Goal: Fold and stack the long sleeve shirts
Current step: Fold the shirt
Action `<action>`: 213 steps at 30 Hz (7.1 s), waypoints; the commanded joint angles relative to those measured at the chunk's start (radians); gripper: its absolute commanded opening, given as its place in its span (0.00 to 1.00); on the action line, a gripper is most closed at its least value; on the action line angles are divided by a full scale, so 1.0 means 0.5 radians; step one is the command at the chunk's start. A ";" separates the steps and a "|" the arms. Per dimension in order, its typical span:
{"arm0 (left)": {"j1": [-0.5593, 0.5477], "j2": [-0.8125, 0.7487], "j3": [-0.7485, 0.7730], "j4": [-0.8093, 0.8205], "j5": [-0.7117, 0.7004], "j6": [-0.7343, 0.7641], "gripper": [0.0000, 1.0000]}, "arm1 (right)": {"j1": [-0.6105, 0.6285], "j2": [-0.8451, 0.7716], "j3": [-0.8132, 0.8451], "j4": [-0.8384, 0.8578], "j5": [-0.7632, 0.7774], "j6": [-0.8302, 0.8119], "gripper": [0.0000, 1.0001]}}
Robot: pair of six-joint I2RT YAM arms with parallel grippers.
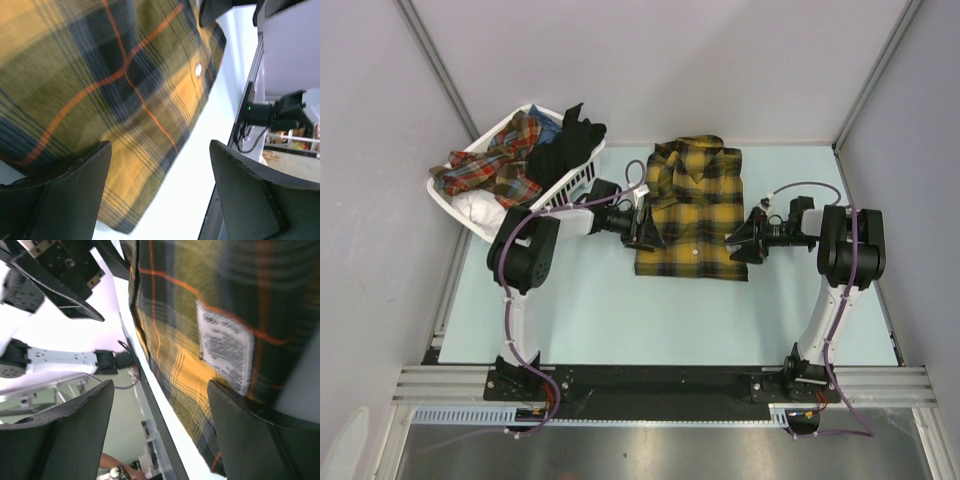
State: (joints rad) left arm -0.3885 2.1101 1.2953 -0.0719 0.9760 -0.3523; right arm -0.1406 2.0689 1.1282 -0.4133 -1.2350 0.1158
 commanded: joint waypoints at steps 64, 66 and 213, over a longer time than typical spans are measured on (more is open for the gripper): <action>-0.824 -0.800 -0.882 0.070 -1.627 2.751 0.61 | 0.830 -1.254 -0.989 0.360 1.620 -2.575 0.40; -0.840 -0.748 -0.821 0.067 -1.703 2.708 0.59 | 0.836 -1.251 -1.035 0.397 1.678 -2.618 0.39; -0.616 0.109 0.839 -1.792 -0.295 2.478 0.55 | 0.615 0.203 1.063 -0.269 0.816 -0.682 0.46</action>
State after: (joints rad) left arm -0.6918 2.1498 1.6905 -0.9340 0.7616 0.8749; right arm 0.1562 2.1517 1.6150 -0.5777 -0.8425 -0.2092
